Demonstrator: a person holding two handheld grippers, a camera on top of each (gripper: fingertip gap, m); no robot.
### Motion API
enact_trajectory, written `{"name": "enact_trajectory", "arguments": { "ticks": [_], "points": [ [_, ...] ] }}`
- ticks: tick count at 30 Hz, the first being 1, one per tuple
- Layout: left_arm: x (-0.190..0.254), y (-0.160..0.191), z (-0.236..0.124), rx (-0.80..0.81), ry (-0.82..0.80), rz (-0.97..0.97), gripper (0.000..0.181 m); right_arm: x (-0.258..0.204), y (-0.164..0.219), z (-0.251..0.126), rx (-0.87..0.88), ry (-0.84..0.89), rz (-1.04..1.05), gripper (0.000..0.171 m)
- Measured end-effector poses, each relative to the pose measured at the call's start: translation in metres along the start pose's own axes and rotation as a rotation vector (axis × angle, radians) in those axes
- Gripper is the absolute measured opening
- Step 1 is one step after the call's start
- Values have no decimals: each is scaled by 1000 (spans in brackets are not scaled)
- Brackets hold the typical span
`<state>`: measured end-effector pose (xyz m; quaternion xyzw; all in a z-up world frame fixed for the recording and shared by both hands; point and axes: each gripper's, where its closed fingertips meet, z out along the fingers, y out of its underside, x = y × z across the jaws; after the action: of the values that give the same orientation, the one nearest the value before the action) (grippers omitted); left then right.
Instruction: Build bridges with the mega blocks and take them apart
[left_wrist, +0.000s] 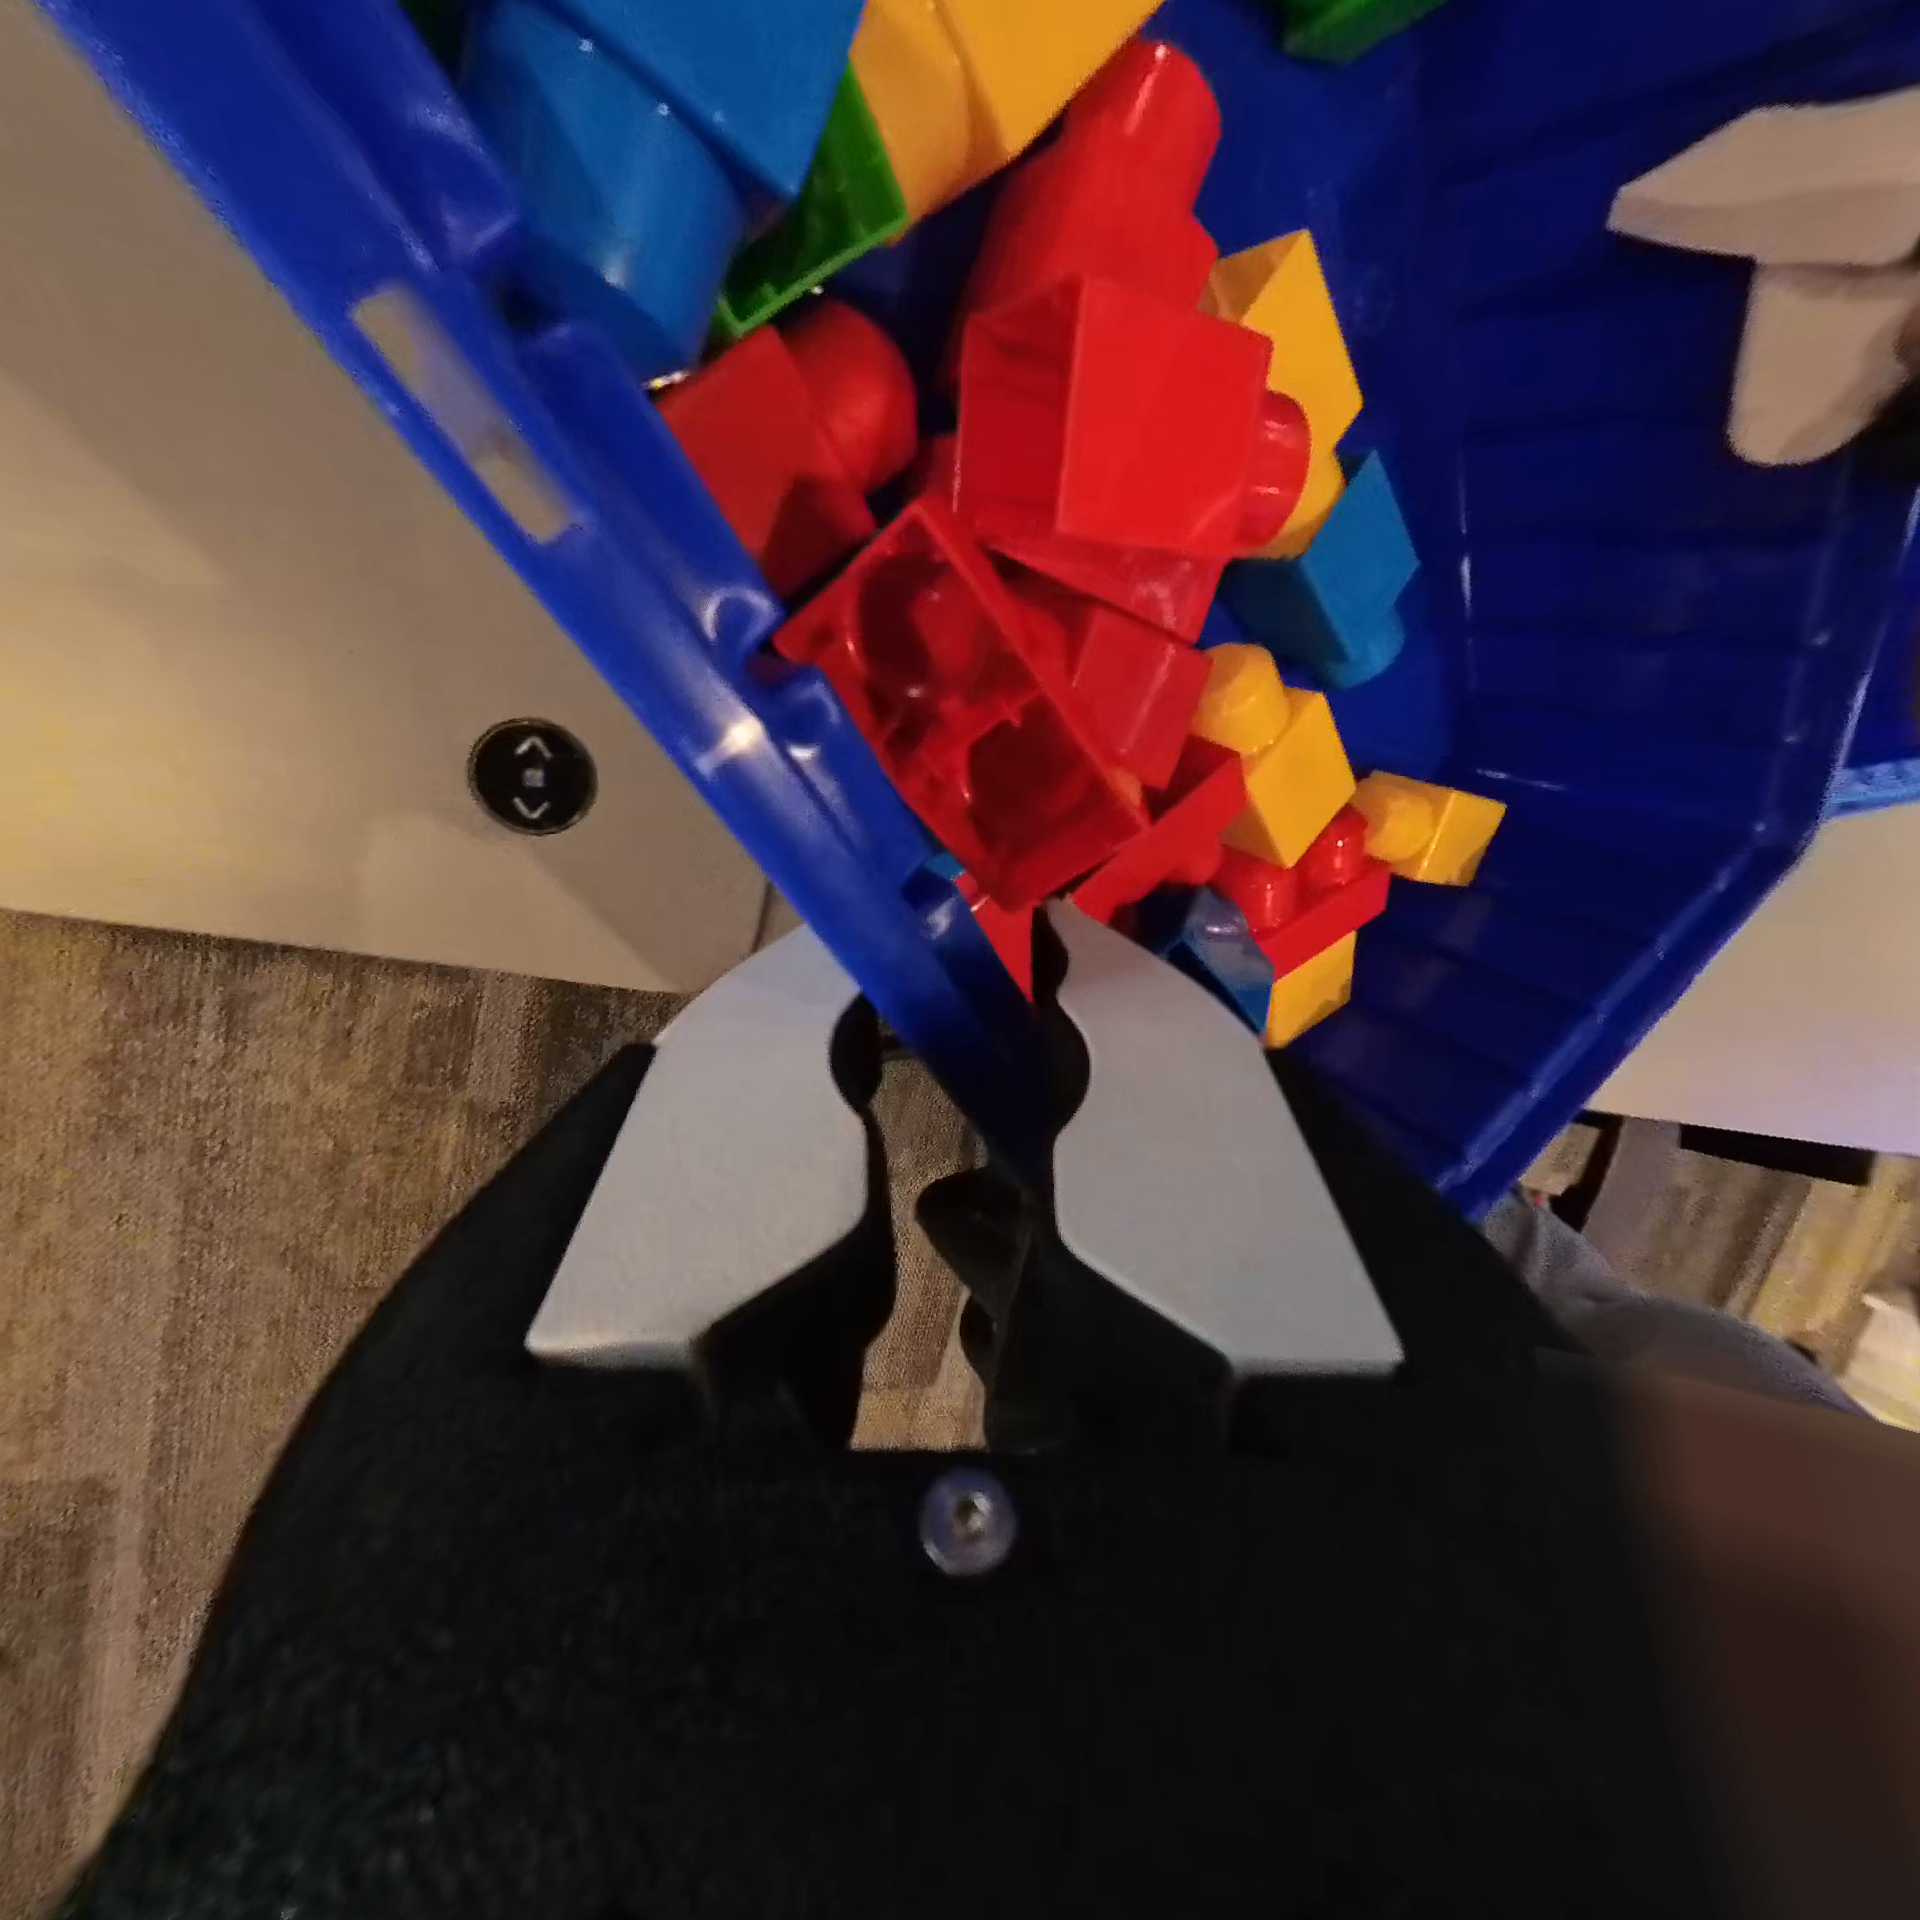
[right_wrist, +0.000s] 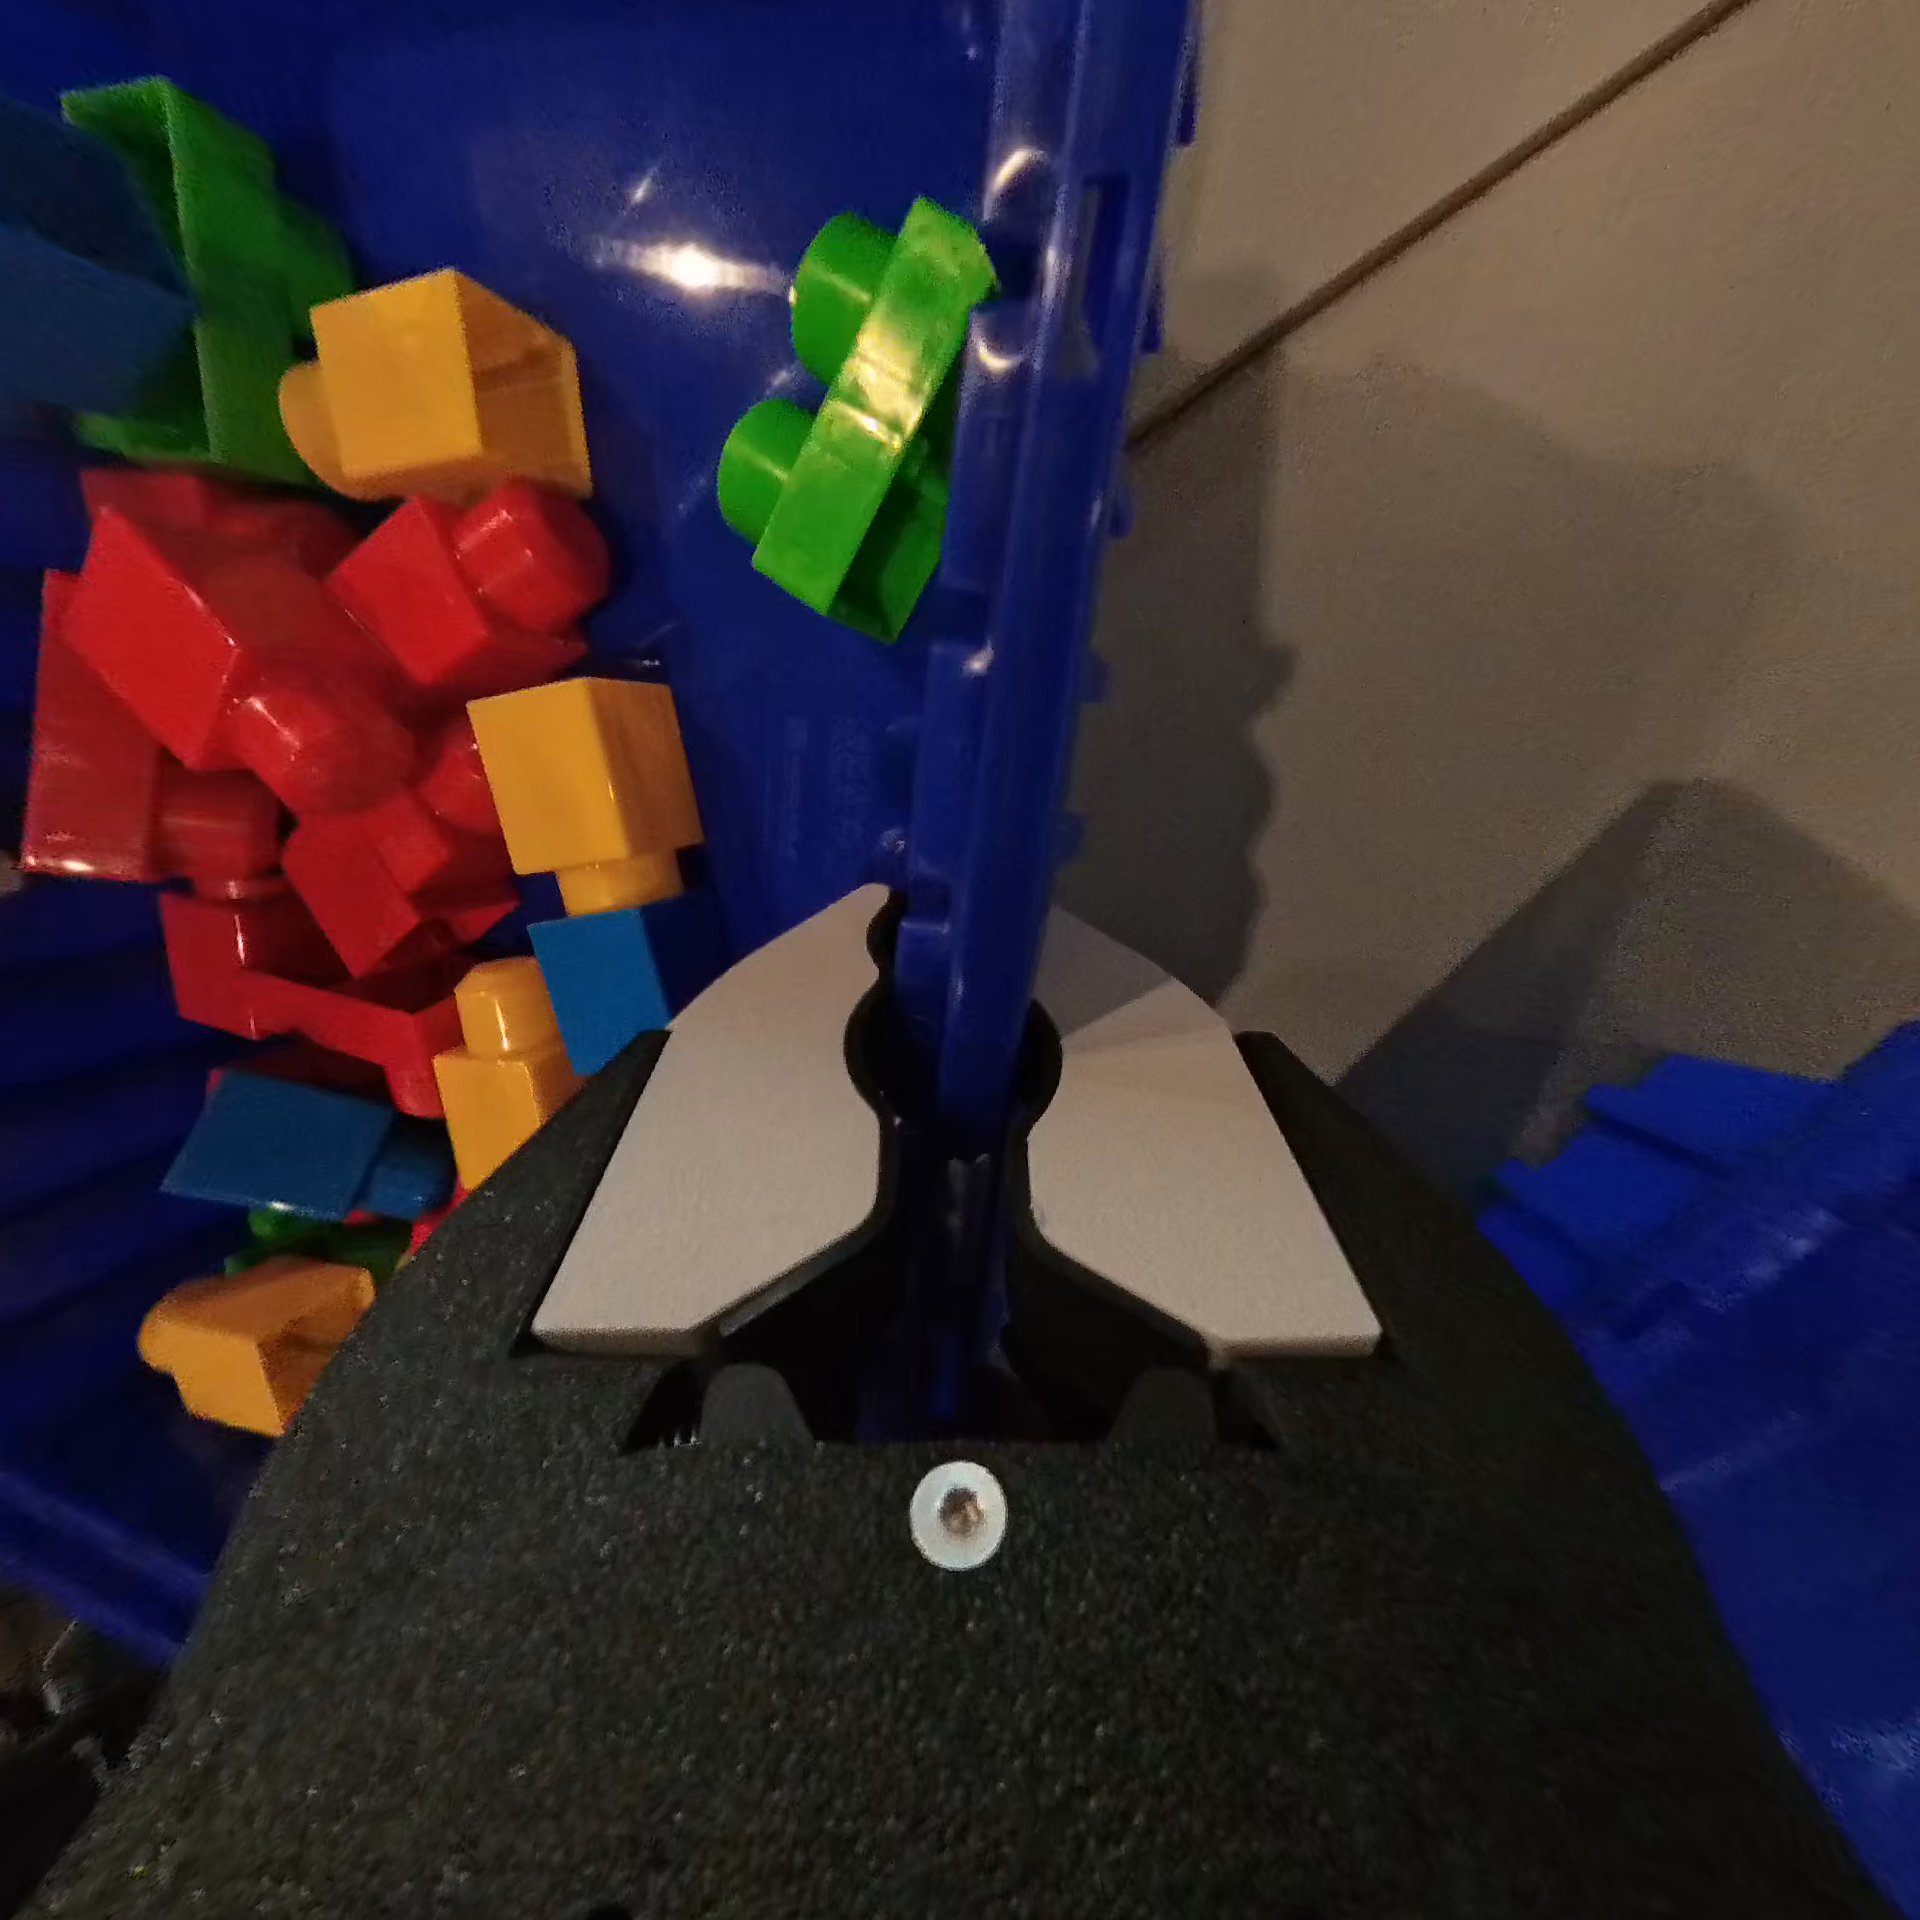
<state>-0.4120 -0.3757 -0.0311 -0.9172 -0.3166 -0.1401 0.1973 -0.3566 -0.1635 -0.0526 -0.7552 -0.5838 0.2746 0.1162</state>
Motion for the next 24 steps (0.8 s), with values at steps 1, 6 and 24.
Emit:
{"name": "enact_trajectory", "arguments": {
  "ticks": [1,6,24],
  "points": [
    [-8,0,10,-6,-5,-6,25,3,7,8,-21,7,3,18],
    [-24,-1,68,-87,25,-26,22,32,43,31,-144,73,52,18],
    [53,-72,156,-141,23,215,22,121,138,-22,-375,173,325,24]
  ]
}}
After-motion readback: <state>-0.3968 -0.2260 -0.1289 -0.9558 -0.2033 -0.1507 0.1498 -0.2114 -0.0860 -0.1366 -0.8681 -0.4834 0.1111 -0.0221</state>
